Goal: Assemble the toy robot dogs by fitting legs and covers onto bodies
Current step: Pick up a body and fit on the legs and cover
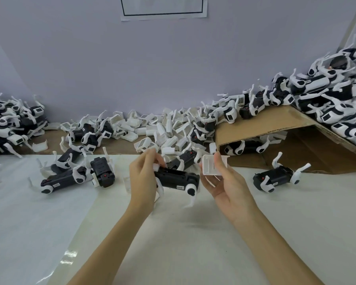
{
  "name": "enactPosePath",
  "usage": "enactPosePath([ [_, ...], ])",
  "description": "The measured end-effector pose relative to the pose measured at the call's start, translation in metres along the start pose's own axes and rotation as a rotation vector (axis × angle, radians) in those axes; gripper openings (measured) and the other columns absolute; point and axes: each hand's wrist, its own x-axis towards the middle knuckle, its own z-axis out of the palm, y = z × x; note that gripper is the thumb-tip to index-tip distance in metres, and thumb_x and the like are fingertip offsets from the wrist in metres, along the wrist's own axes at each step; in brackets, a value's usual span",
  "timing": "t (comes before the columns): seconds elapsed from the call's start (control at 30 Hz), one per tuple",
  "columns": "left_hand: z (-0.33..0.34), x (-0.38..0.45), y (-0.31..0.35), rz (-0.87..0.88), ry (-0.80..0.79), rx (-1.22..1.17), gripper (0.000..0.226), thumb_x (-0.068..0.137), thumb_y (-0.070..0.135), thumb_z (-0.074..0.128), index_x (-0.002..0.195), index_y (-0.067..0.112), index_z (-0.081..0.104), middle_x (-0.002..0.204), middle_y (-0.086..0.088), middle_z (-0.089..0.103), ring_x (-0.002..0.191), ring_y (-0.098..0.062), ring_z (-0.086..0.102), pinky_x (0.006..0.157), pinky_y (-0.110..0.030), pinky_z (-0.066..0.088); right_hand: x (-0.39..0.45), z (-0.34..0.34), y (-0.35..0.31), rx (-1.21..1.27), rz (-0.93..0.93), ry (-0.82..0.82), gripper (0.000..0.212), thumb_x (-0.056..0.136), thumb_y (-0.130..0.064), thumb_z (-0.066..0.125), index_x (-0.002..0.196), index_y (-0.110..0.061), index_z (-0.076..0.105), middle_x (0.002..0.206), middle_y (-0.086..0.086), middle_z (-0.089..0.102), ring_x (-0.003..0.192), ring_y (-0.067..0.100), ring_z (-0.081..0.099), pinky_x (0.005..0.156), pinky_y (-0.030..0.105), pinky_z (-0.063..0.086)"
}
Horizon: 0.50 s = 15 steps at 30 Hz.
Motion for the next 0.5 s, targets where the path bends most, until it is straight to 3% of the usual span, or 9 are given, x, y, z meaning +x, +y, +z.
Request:
enactPosePath([
  [0.1, 0.006, -0.008, -0.002, 0.089, -0.062, 0.073, 0.045, 0.102, 0.034, 0.05, 0.068, 0.007, 0.058, 0.072, 0.0, 0.056, 0.074, -0.013, 0.052, 0.071, -0.026, 0.04, 0.0, -0.002, 0.002, -0.056, 0.002, 0.042, 0.034, 0.079, -0.031, 0.087, 0.106, -0.015, 0.074, 0.086, 0.0, 0.073, 0.069, 0.012, 0.065, 0.08, 0.033, 0.056],
  [0.2, 0.009, -0.013, -0.002, 0.127, -0.098, 0.113, 0.045, 0.104, 0.032, 0.048, 0.068, 0.007, 0.057, 0.069, 0.002, 0.055, 0.071, -0.014, 0.049, 0.068, -0.025, 0.037, -0.001, -0.001, 0.005, -0.172, -0.083, 0.025, 0.008, 0.099, -0.008, 0.068, 0.106, -0.01, 0.067, 0.085, 0.003, 0.068, 0.069, 0.012, 0.063, 0.073, 0.03, 0.054],
  [0.27, 0.009, -0.014, -0.001, 0.156, -0.112, 0.133, 0.046, 0.105, 0.03, 0.047, 0.069, 0.004, 0.057, 0.068, -0.002, 0.053, 0.071, -0.015, 0.048, 0.069, -0.026, 0.037, -0.004, 0.0, 0.004, -0.454, -0.236, 0.03, 0.021, 0.103, 0.005, 0.054, 0.111, -0.011, 0.064, 0.093, 0.002, 0.077, 0.075, 0.011, 0.072, 0.069, 0.023, 0.057],
  [0.33, 0.011, -0.016, -0.001, 0.184, -0.122, 0.147, 0.046, 0.105, 0.029, 0.046, 0.07, 0.001, 0.057, 0.07, -0.012, 0.053, 0.072, -0.017, 0.048, 0.07, -0.029, 0.037, -0.007, -0.001, 0.005, -0.704, -0.392, -0.038, 0.021, 0.105, 0.001, 0.051, 0.113, -0.014, 0.064, 0.094, -0.002, 0.079, 0.082, 0.009, 0.075, 0.069, 0.019, 0.056],
  [0.4, 0.012, -0.017, -0.001, 0.2, -0.121, 0.15, 0.046, 0.105, 0.028, 0.046, 0.069, 0.001, 0.056, 0.07, -0.015, 0.052, 0.07, -0.017, 0.048, 0.069, -0.027, 0.037, -0.01, 0.001, 0.007, -0.79, -0.458, -0.112, 0.017, 0.106, -0.002, 0.053, 0.109, -0.013, 0.065, 0.088, 0.001, 0.079, 0.08, 0.012, 0.074, 0.07, 0.019, 0.055],
  [0.5, 0.011, -0.016, -0.002, 0.199, -0.103, 0.16, 0.045, 0.104, 0.027, 0.046, 0.069, 0.001, 0.056, 0.066, -0.006, 0.052, 0.069, -0.012, 0.048, 0.067, -0.023, 0.037, -0.011, 0.004, 0.005, -0.77, -0.468, -0.133, 0.019, 0.104, -0.003, 0.049, 0.108, -0.011, 0.065, 0.08, 0.008, 0.076, 0.078, 0.018, 0.072, 0.077, 0.025, 0.057],
])
